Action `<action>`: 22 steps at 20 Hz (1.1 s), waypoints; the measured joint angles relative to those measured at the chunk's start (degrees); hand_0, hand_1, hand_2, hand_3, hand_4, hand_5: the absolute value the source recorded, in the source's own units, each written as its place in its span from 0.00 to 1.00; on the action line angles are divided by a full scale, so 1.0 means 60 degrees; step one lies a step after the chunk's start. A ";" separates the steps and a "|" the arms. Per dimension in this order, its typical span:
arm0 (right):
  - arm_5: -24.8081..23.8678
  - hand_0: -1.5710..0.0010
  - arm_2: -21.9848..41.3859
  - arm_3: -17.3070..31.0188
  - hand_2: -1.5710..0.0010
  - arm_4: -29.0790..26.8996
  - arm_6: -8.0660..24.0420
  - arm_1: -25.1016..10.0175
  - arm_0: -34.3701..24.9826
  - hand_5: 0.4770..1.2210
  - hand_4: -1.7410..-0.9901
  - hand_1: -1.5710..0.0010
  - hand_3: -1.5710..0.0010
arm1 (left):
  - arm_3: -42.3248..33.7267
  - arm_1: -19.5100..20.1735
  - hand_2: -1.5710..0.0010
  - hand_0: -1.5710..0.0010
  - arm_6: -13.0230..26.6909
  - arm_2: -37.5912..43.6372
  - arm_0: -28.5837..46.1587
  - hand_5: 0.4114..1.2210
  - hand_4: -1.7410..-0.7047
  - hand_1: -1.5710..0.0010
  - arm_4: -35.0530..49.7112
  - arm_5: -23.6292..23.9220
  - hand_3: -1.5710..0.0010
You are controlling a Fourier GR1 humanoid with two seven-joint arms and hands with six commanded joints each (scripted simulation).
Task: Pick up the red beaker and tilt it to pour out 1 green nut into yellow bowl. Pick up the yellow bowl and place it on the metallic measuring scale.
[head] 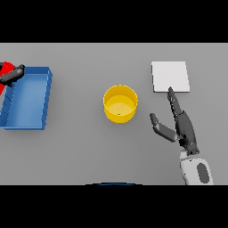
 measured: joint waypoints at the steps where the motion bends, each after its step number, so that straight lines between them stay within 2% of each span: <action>1: 0.0008 1.00 0.0017 0.0098 1.00 0.0024 0.0009 0.0013 0.0001 0.26 0.78 1.00 1.00 | -0.0143 0.0025 0.67 0.62 0.0012 0.0131 0.0146 0.31 0.74 0.65 0.0366 -0.0322 0.66; 3: -0.0037 1.00 0.0141 0.0135 1.00 0.0100 -0.0076 0.0172 0.0020 0.26 0.78 1.00 1.00 | -0.0108 0.0277 0.79 0.75 0.0304 -0.0139 0.0084 0.29 0.84 0.78 0.0143 -0.0758 0.78; 6: -0.0130 1.00 0.0105 -0.0006 1.00 0.0221 -0.0123 0.0053 0.0118 0.25 0.78 1.00 1.00 | 0.0006 0.0390 0.89 0.87 0.0512 -0.0467 0.0080 0.27 0.90 0.89 -0.0224 -0.0947 0.89; 10: -0.0240 1.00 0.0079 0.0145 1.00 0.0360 -0.0049 0.0030 0.0045 0.22 0.80 1.00 1.00 | 0.0092 0.0344 0.96 0.95 0.0168 -0.0594 -0.0043 0.27 0.93 0.95 -0.0564 -0.0616 0.95; 11: -0.0296 1.00 0.0042 0.0084 1.00 0.0390 0.0147 0.0001 -0.0052 0.21 0.81 1.00 1.00 | 0.0054 0.0315 0.96 0.96 0.0000 -0.0575 0.0002 0.27 0.93 0.96 -0.0573 -0.0507 0.96; 12: -0.0417 1.00 0.0182 0.0014 1.00 0.0806 0.0661 -0.0074 -0.0159 0.22 0.83 1.00 1.00 | -0.0025 0.0246 0.97 0.97 -0.0161 -0.0551 0.0045 0.28 0.93 0.97 -0.0545 -0.0394 0.97; 13: -0.0321 1.00 0.0348 -0.0098 1.00 0.0974 0.0579 -0.0142 -0.0130 0.23 0.87 1.00 1.00 | -0.0115 0.0204 0.98 0.97 -0.0398 -0.0491 0.0127 0.29 0.92 0.98 -0.0454 -0.0341 0.98; 15: 0.0255 1.00 0.0545 0.0042 1.00 0.1125 0.0359 -0.0645 -0.0480 0.25 0.87 1.00 1.00 | -0.0368 0.0098 0.99 0.98 -0.0612 -0.0377 0.0252 0.30 0.91 0.98 -0.0227 -0.0278 0.98; 16: 0.0542 1.00 0.0711 0.0131 1.00 0.1380 0.0482 -0.0957 -0.0762 0.25 0.85 1.00 1.00 | -0.0512 0.0029 0.99 0.99 -0.0546 -0.0359 0.0294 0.31 0.91 0.99 -0.0189 -0.0178 0.99; 19: 0.0959 1.00 0.1317 0.0412 1.00 0.2713 0.1036 -0.1801 -0.1662 0.21 0.81 1.00 1.00 | -0.0778 -0.0004 0.99 0.99 -0.0378 -0.0391 0.0390 0.33 0.91 0.99 -0.0116 -0.0208 0.99; 22: 0.1487 1.00 0.2099 0.0802 1.00 0.3911 0.0808 -0.2498 -0.2726 0.21 0.79 1.00 1.00 | -0.0909 -0.0092 1.00 1.00 -0.0119 -0.0407 0.0453 0.34 0.90 1.00 -0.0049 -0.0201 1.00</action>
